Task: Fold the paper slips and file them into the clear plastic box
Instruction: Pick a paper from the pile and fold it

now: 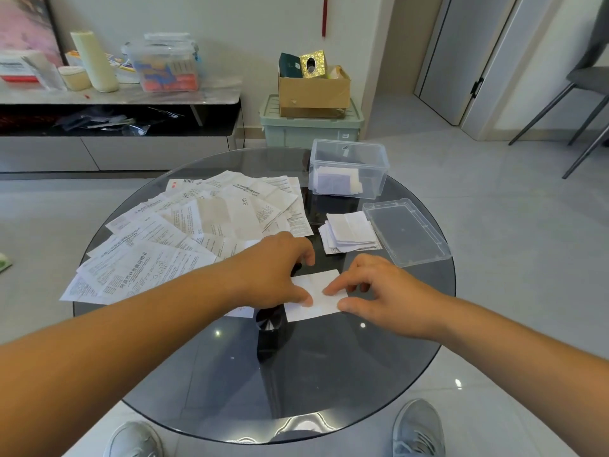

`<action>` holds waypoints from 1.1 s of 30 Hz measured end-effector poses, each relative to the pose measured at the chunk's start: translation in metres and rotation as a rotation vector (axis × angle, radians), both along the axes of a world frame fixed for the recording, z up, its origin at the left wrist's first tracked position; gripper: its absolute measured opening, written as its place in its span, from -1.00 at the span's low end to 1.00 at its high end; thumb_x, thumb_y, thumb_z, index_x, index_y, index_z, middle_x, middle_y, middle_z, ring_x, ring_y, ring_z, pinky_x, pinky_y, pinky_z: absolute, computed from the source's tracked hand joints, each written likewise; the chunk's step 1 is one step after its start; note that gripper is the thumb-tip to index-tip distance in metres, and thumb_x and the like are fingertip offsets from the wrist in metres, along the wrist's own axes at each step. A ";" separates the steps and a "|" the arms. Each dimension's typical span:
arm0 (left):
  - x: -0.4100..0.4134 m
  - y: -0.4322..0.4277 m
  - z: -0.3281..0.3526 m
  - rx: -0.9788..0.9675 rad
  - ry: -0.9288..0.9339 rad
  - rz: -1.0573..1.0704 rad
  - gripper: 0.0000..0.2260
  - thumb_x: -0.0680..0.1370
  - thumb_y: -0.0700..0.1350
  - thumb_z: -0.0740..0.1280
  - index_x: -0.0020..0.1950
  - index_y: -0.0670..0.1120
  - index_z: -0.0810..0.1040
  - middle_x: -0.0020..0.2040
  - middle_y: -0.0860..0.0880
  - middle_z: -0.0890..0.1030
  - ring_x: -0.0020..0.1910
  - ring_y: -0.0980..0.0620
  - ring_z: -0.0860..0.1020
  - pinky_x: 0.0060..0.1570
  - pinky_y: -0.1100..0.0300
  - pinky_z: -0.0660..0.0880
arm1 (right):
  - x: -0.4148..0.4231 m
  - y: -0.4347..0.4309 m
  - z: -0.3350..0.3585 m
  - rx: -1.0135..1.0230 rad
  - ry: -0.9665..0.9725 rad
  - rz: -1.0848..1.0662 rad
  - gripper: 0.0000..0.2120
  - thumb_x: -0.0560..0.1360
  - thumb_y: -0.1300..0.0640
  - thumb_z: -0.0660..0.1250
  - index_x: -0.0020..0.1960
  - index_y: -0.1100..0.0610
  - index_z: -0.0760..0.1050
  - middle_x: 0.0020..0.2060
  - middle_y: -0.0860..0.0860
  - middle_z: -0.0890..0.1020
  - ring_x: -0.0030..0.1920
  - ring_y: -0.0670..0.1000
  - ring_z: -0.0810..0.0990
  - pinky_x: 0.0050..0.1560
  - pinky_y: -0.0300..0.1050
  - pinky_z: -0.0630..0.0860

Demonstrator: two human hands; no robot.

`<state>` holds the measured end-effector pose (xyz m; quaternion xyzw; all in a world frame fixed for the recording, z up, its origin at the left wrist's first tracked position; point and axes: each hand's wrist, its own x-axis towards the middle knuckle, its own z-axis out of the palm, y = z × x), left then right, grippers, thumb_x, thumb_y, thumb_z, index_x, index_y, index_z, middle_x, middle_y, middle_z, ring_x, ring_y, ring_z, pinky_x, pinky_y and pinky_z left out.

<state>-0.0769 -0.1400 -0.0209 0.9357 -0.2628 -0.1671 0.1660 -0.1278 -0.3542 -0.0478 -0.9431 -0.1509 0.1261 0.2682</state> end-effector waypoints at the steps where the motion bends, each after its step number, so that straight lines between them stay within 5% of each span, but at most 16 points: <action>1: 0.000 -0.003 0.001 0.014 0.011 0.006 -0.50 0.43 0.09 0.55 0.29 0.06 0.46 0.17 0.07 0.48 0.12 0.05 0.49 0.14 0.14 0.51 | 0.000 -0.001 0.000 0.003 0.012 0.010 -0.77 0.58 -0.02 0.36 0.20 -0.27 0.58 0.00 -0.17 0.44 0.12 -0.19 0.41 0.11 -0.33 0.37; 6: -0.001 -0.011 0.004 0.104 0.079 0.032 -0.54 0.42 0.13 0.54 0.22 0.05 0.46 -0.05 0.16 0.49 -0.09 0.14 0.50 -0.13 0.26 0.46 | -0.002 -0.004 0.000 0.022 0.017 0.026 -0.79 0.58 0.02 0.38 0.13 -0.26 0.62 -0.02 -0.23 0.44 0.13 -0.22 0.41 0.00 -0.39 0.32; 10: -0.001 -0.009 0.001 0.030 0.106 0.077 -0.77 0.48 0.05 0.51 0.05 0.01 0.58 -0.11 0.11 0.57 -0.16 0.11 0.55 -0.23 0.24 0.45 | -0.004 -0.007 0.000 0.119 -0.036 -0.100 -0.64 0.49 -0.07 0.45 0.26 -0.22 0.50 0.04 -0.22 0.52 0.04 -0.21 0.50 -0.04 -0.35 0.41; 14: 0.001 0.002 0.002 -0.256 0.340 0.230 -0.91 0.54 -0.10 0.46 -0.01 -0.08 0.65 -0.15 -0.05 0.72 -0.25 -0.04 0.66 -0.10 -0.02 0.63 | -0.002 -0.003 0.005 0.294 0.027 -0.244 -0.61 0.48 -0.02 0.48 0.26 -0.18 0.45 -0.08 -0.15 0.65 -0.10 -0.16 0.60 -0.14 -0.34 0.47; 17: -0.001 0.006 0.007 -0.458 0.508 0.329 -0.89 0.54 -0.19 0.46 0.03 -0.18 0.65 -0.11 -0.12 0.73 -0.20 -0.04 0.69 -0.21 0.18 0.64 | -0.001 0.001 0.009 0.463 0.093 -0.314 -0.80 0.51 0.11 0.47 0.10 -0.02 0.57 -0.22 -0.04 0.71 -0.23 -0.14 0.64 -0.17 -0.29 0.48; 20: -0.005 0.006 0.011 -0.602 0.653 0.340 -0.84 0.53 -0.24 0.45 0.09 -0.23 0.63 0.01 -0.13 0.72 -0.03 -0.04 0.71 -0.10 0.20 0.66 | 0.000 0.004 0.014 0.636 0.169 -0.386 -0.96 0.54 0.18 0.44 -0.03 0.13 0.64 -0.24 0.10 0.72 -0.25 -0.03 0.63 -0.18 -0.17 0.50; 23: -0.009 0.007 0.009 -0.579 0.603 0.264 -0.79 0.51 -0.12 0.48 0.12 -0.14 0.66 0.04 -0.02 0.72 0.03 0.02 0.69 0.05 0.16 0.64 | 0.000 0.006 0.017 0.672 0.191 -0.397 -0.97 0.54 0.18 0.43 -0.04 0.14 0.64 -0.31 0.05 0.69 -0.28 -0.05 0.61 -0.23 -0.20 0.49; 26: -0.013 0.007 0.005 -0.499 0.435 0.225 -0.75 0.49 0.06 0.48 0.02 -0.09 0.68 -0.05 -0.02 0.72 -0.02 -0.01 0.67 0.06 0.07 0.61 | 0.000 0.007 0.013 0.503 0.088 -0.350 -0.96 0.51 0.16 0.47 -0.07 0.06 0.64 -0.33 -0.01 0.67 -0.30 -0.10 0.60 -0.19 -0.19 0.54; 29: -0.017 0.009 0.002 -0.364 0.211 0.155 -0.79 0.48 0.07 0.50 -0.09 -0.06 0.64 -0.14 0.03 0.69 -0.19 0.12 0.65 -0.12 0.15 0.62 | 0.000 0.007 0.007 0.361 0.032 -0.279 -0.91 0.45 0.10 0.52 -0.12 -0.02 0.62 -0.31 -0.06 0.64 -0.32 -0.15 0.56 -0.23 -0.25 0.50; 33: -0.019 0.012 0.001 -0.278 0.170 0.130 -0.84 0.48 0.00 0.52 -0.15 -0.07 0.63 -0.37 0.12 0.60 -0.43 0.21 0.51 -0.40 0.32 0.43 | -0.003 0.011 0.005 0.311 0.023 -0.206 -0.92 0.46 0.09 0.52 -0.17 -0.03 0.63 -0.32 -0.07 0.63 -0.34 -0.20 0.52 -0.27 -0.32 0.45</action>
